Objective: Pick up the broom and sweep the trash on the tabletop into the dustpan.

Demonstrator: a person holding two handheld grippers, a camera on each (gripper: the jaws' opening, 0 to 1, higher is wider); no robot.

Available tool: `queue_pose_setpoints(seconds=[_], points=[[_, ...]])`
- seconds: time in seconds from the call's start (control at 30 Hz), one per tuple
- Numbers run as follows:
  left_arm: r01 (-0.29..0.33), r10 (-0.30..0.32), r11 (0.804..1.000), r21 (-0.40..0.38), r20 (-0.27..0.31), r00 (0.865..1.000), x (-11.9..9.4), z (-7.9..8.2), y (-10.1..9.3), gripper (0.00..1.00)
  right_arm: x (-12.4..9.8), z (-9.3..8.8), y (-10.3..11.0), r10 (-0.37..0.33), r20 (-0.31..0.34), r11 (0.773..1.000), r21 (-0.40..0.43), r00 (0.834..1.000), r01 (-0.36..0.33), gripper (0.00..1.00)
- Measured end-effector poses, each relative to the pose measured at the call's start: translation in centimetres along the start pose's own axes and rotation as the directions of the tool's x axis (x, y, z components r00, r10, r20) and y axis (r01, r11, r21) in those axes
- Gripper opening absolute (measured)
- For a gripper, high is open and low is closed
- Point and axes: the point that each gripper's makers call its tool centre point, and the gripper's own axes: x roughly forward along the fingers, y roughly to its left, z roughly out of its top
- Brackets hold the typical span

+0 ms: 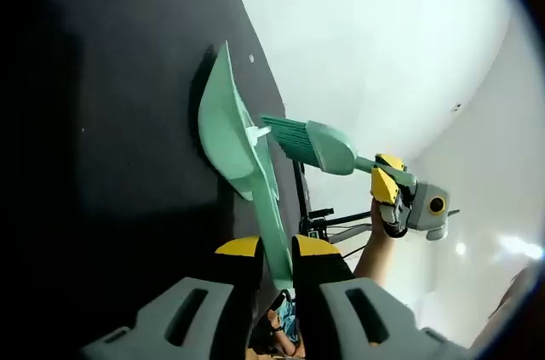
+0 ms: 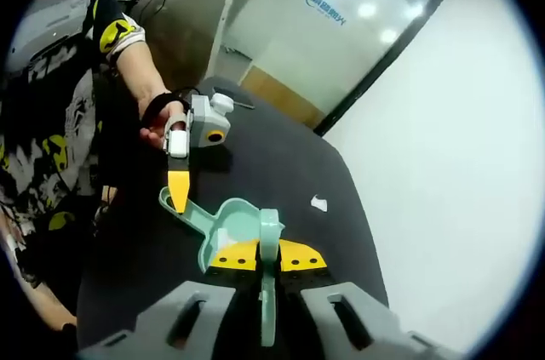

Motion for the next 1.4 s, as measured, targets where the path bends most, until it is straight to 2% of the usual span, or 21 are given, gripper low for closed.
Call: queue_pose_setpoints(seconds=[0.07,0.17,0.3,0.37,0.43,0.47,0.5,0.6,0.63,0.67,0.7,0.73,0.87,0.97,1.07,1.13,1.2,1.27,1.33,1.4], points=[[0.003,-0.003,1.0,0.001,-0.002,1.0,0.0,-0.1,-0.1,0.11,0.0,-0.7,0.1,0.0,-0.037,1.0,-0.027,0.999,-0.001,0.04],[0.001,-0.001,1.0,0.0,0.001,1.0,0.1,-0.4,-0.2,0.11,-0.2,-0.7,-0.3,-0.034,-0.033,0.998,-0.053,0.999,0.033,0.04],[0.003,-0.003,1.0,-0.006,0.001,1.0,0.2,-0.3,-0.1,0.11,-0.5,0.9,-2.3,-0.131,0.049,0.991,-0.015,0.99,0.132,0.04],[0.001,-0.001,1.0,-0.006,0.0,1.0,0.0,-0.4,0.0,0.11,-0.6,1.4,-3.1,-0.172,0.065,0.985,-0.02,0.983,0.174,0.04],[0.003,-0.003,1.0,-0.01,0.0,1.0,-0.1,0.5,0.2,0.11,-0.5,2.1,-3.2,-0.166,0.091,0.985,-0.023,0.982,0.169,0.04],[0.003,-0.003,1.0,-0.01,0.0,1.0,-0.1,0.5,0.2,0.11,-0.4,2.5,-3.1,-0.156,0.109,0.988,0.006,0.982,0.157,0.04],[0.004,-0.004,1.0,-0.01,0.0,1.0,-0.1,0.6,0.3,0.11,-0.4,3.1,-3.2,-0.155,0.152,0.988,0.038,0.976,0.151,0.04],[0.004,-0.004,1.0,-0.004,0.003,1.0,-0.2,1.6,0.5,0.11,-0.1,3.0,-3.4,-0.164,0.141,0.986,0.027,0.976,0.162,0.04],[0.003,-0.003,1.0,0.003,0.004,1.0,-0.2,1.7,0.5,0.11,1.0,2.8,-2.3,-0.109,0.145,0.994,0.015,0.983,0.108,0.04],[0.0,0.0,1.0,0.005,0.002,1.0,-0.2,2.2,0.7,0.11,1.4,2.0,-1.9,-0.086,0.093,0.996,0.015,0.992,0.085,0.04],[-0.002,0.002,1.0,0.006,0.0,1.0,-0.2,2.5,0.8,0.11,1.5,1.4,-2.1,-0.105,0.062,0.994,0.035,0.993,0.103,0.04],[0.001,-0.001,1.0,0.005,0.0,1.0,-0.3,2.7,0.8,0.12,1.9,1.1,-2.1,-0.101,0.066,0.995,-0.016,0.993,0.103,0.04],[0.008,-0.008,1.0,-0.007,0.009,1.0,-0.5,3.6,1.1,0.11,2.2,1.5,-1.4,-0.086,0.074,0.996,-0.017,0.993,0.088,0.04],[0.009,-0.009,1.0,-0.007,0.009,1.0,-0.6,3.5,1.1,0.11,2.0,2.0,-2.5,-0.138,0.109,0.99,-0.01,0.984,0.14,0.04],[0.008,-0.008,1.0,-0.006,0.008,1.0,-0.6,3.8,1.3,0.11,2.0,1.9,-2.7,-0.136,0.115,0.991,0.004,0.984,0.136,0.04],[0.006,-0.006,1.0,-0.006,0.005,1.0,-0.5,3.7,1.3,0.11,2.4,1.4,-3.0,-0.135,0.108,0.991,0.0,0.985,0.136,0.04],[0.004,-0.004,1.0,-0.004,0.004,1.0,-0.4,3.4,1.2,0.11,3.2,0.4,-3.2,-0.155,0.074,0.988,-0.007,0.985,0.156,0.04],[0.004,-0.004,1.0,-0.002,0.004,1.0,-0.4,3.3,1.2,0.11,3.9,-0.5,-3.7,-0.159,0.077,0.987,-0.006,0.984,0.16,0.04],[0.004,-0.004,1.0,-0.002,0.005,1.0,-0.3,2.7,1.0,0.11,4.5,-1.3,-4.1,-0.181,0.067,0.983,-0.011,0.981,0.182,0.04],[0.005,-0.005,1.0,-0.003,0.006,1.0,-0.4,2.8,1.1,0.11,4.9,-1.8,-4.4,-0.209,0.056,0.977,-0.032,0.976,0.211,0.04]])
